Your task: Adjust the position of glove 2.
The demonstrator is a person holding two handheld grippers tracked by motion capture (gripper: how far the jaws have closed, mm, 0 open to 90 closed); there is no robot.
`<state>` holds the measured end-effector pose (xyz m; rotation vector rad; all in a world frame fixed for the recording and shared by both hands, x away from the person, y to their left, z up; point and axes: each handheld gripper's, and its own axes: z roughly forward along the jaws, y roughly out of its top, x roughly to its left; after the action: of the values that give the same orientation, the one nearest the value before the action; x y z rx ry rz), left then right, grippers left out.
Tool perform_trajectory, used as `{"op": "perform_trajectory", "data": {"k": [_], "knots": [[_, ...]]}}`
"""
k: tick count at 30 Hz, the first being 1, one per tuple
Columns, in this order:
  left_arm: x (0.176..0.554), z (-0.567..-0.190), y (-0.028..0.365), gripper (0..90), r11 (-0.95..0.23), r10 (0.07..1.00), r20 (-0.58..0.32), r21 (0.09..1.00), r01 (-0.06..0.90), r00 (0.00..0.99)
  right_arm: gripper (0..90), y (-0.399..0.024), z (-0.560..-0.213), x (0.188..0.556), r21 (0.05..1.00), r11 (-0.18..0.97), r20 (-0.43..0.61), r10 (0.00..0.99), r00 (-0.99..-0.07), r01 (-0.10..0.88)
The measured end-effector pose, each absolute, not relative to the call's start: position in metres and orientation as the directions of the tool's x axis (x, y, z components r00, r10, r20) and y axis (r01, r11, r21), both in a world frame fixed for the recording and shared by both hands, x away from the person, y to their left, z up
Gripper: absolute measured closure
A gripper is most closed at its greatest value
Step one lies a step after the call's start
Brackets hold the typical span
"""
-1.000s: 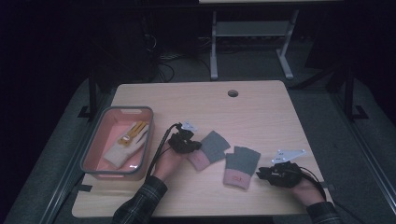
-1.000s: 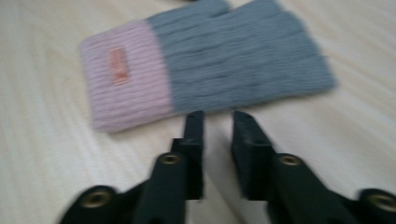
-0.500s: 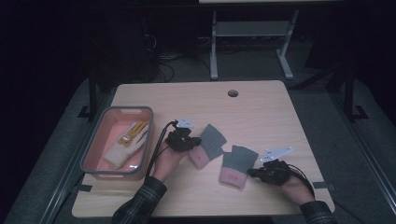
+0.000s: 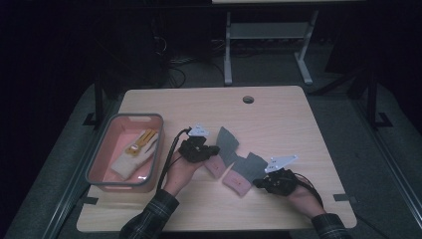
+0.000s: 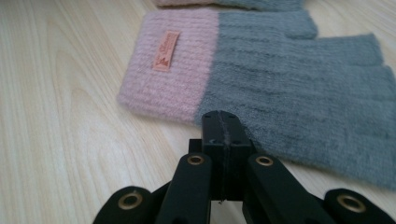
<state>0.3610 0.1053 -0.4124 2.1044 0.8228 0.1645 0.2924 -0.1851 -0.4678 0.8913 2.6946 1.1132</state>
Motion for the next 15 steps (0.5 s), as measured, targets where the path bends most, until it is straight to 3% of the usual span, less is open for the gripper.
{"op": "perform_trajectory", "data": {"k": [15], "knots": [[0.355,-0.403,0.099,86.6,-0.426,0.571,-0.170,0.775,0.467,0.803,90.0,-0.155,-0.468,0.300,0.673,0.587,0.113,0.520,-0.847,0.450]]}}
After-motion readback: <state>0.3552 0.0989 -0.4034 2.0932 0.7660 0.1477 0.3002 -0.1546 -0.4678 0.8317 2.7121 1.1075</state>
